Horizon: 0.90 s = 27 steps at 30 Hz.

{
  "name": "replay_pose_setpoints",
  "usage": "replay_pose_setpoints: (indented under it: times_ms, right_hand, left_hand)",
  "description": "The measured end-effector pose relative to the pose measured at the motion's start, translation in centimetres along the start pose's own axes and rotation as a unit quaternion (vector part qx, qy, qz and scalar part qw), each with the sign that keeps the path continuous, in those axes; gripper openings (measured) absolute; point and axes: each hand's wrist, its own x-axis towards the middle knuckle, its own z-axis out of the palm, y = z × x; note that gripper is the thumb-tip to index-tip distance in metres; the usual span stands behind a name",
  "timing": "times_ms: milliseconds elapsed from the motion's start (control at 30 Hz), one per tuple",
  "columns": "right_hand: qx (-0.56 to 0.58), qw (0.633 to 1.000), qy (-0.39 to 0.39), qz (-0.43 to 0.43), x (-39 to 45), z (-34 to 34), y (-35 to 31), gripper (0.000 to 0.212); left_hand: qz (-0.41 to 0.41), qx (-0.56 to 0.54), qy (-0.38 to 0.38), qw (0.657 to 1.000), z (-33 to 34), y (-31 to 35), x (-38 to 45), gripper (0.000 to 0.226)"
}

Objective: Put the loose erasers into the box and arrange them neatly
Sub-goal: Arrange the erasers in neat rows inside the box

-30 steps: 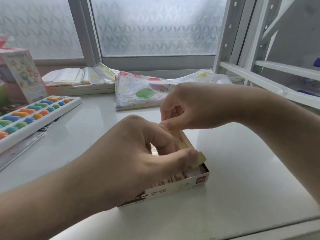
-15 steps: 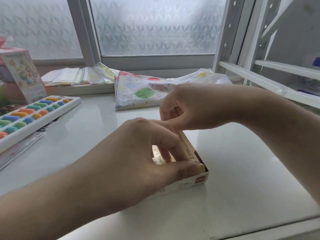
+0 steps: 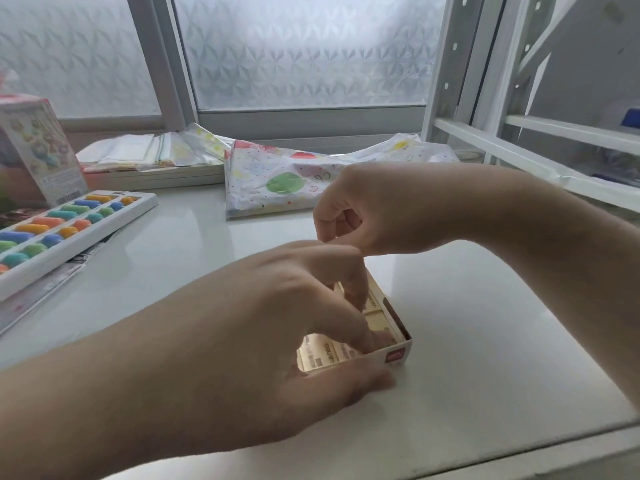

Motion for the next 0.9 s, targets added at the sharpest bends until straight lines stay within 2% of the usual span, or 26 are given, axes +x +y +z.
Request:
replay_pose_setpoints:
  times_ms: [200,300,467,667,800,900]
  right_hand:
    - [-0.003,1.0,0.003,-0.009,0.1,0.1,0.1,0.018]
    - [0.006,1.0,0.0,-0.015,0.2,0.0,0.2,0.019]
    - [0.026,0.999,-0.003,-0.021,0.2,0.0,0.3,0.021]
    - [0.009,1.0,-0.004,-0.022,0.2,-0.1,0.3,0.028]
    - [0.013,1.0,0.0,-0.019,0.4,0.0,0.6,0.035]
    - [0.028,0.999,-0.017,-0.01,0.2,-0.4,0.9,0.02]
  left_hand:
    - [0.009,0.019,-0.015,1.0,0.4,-0.4,-0.3,0.026]
    - [0.043,0.052,-0.018,0.998,0.0,-0.3,0.1,0.021]
    - [0.014,0.073,-0.024,0.997,-1.2,-0.6,-0.1,0.035]
    - [-0.009,0.134,-0.072,0.988,-1.4,0.2,0.1,0.039]
    - [-0.043,0.091,-0.082,0.992,-1.7,-0.5,-0.1,0.042]
    - [-0.072,0.049,-0.056,0.995,-2.8,-1.3,-1.4,0.053]
